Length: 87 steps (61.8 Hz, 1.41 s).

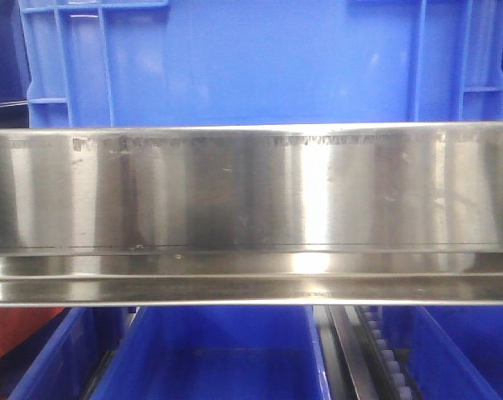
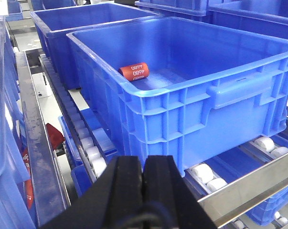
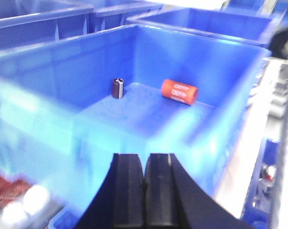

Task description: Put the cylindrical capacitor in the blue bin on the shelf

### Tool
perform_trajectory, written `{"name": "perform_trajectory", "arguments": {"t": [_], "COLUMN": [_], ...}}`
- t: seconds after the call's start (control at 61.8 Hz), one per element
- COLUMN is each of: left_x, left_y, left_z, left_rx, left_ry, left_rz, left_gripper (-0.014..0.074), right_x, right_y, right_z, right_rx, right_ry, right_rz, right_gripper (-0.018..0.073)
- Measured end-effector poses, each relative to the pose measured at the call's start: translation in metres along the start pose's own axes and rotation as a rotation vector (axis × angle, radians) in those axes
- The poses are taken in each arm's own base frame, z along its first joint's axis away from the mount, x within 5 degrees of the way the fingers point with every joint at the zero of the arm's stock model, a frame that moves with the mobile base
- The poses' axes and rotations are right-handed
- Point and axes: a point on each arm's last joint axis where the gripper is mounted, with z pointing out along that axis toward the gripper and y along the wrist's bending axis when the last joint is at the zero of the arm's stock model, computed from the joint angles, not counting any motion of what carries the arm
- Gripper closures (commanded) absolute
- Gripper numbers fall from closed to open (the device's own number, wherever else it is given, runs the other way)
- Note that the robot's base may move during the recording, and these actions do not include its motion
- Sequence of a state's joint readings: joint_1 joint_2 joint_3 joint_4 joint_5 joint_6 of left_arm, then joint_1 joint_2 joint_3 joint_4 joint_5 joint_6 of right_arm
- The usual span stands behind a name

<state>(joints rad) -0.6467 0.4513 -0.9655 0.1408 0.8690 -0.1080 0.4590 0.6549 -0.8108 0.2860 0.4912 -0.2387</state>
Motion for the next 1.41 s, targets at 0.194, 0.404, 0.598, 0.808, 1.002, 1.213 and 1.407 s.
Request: {"name": "perform_trajectory", "arguments": {"t": [0.194,0.404,0.598,0.808,1.002,1.213,1.407], "left_x": [0.000,0.000,0.000,0.000,0.001,0.030,0.090], "left_y": [0.000,0.000,0.000,0.000,0.001,0.004,0.007], "left_z": [0.000,0.000,0.000,0.000,0.001,0.009,0.022], "left_rx": [0.000,0.000,-0.002,-0.002,-0.012,-0.116,-0.240], "left_ry": [0.000,0.000,0.000,0.000,-0.001,-0.071,-0.140], "left_rz": [0.000,0.000,0.001,0.001,0.002,-0.045,-0.087], "left_gripper": [0.0707,0.0707,0.0707,0.0707,0.0707,0.0707,0.0707], "right_x": [0.043,0.055,0.054,0.054,0.054,0.053,0.053], "right_y": [0.002,0.002,0.001,0.001,0.001,0.001,0.001], "right_z": [-0.022,-0.032,-0.032,-0.032,-0.032,-0.032,-0.032], "right_rx": [0.006,0.018,0.022,0.022,0.022,0.023,0.023], "right_ry": [-0.017,-0.084,-0.097,-0.099,-0.099,-0.102,-0.102], "right_rz": [-0.002,-0.004,-0.004,-0.002,-0.002,-0.002,-0.002], "right_gripper": [0.0712,0.0712,0.0712,0.0712,0.0712,0.0712,0.0712]}}
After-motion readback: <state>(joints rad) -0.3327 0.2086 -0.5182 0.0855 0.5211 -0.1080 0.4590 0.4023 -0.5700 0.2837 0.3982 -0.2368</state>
